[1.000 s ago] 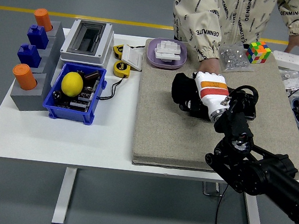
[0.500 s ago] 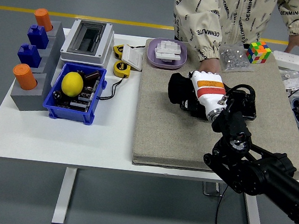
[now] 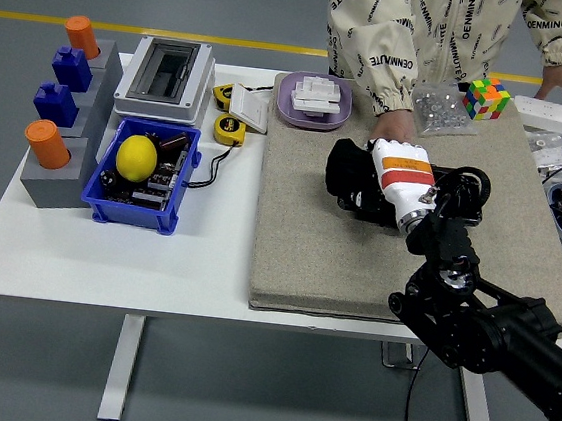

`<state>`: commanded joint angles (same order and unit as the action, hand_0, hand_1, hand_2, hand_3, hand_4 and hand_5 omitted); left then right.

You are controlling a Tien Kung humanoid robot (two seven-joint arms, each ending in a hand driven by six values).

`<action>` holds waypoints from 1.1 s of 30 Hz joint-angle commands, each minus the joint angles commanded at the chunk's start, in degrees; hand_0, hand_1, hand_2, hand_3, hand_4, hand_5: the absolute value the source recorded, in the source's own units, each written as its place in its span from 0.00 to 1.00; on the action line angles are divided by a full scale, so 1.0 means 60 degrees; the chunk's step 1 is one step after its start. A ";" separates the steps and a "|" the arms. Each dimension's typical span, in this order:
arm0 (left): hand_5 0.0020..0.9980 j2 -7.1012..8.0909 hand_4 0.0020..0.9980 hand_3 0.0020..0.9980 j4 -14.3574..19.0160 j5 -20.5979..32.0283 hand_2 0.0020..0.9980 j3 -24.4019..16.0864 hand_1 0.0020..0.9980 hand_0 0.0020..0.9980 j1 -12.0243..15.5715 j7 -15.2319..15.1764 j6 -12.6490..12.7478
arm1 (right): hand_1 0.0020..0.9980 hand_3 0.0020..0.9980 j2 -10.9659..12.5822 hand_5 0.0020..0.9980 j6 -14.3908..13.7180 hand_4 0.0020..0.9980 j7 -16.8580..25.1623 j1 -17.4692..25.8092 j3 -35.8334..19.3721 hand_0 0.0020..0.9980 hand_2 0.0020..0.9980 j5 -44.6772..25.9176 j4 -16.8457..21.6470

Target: Pick the rag up,wipe the panel,place it on the desk

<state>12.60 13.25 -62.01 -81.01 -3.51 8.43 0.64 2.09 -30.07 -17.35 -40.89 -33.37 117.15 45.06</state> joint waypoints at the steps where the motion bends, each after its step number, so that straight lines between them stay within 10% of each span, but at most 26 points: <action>1: 0.45 0.0000 0.63 0.56 0.0001 -0.0005 0.64 -0.0005 0.64 0.60 0.0002 -0.0001 0.0001 | 0.41 0.47 0.0068 0.04 0.0010 0.94 -0.0001 0.0005 -0.0009 0.31 0.45 -0.0005 -0.0006; 33: 0.45 -0.0041 0.63 0.56 0.0014 -0.0070 0.64 -0.0231 0.64 0.60 0.0040 -0.0006 0.0000 | 0.41 0.47 0.2862 0.04 0.0168 0.93 -0.0012 0.0998 -0.1983 0.31 0.45 0.0484 -0.0079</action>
<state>12.35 13.34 -62.43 -82.39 -3.28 8.39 0.64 19.26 -29.06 -17.42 -34.90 -45.27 120.06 44.59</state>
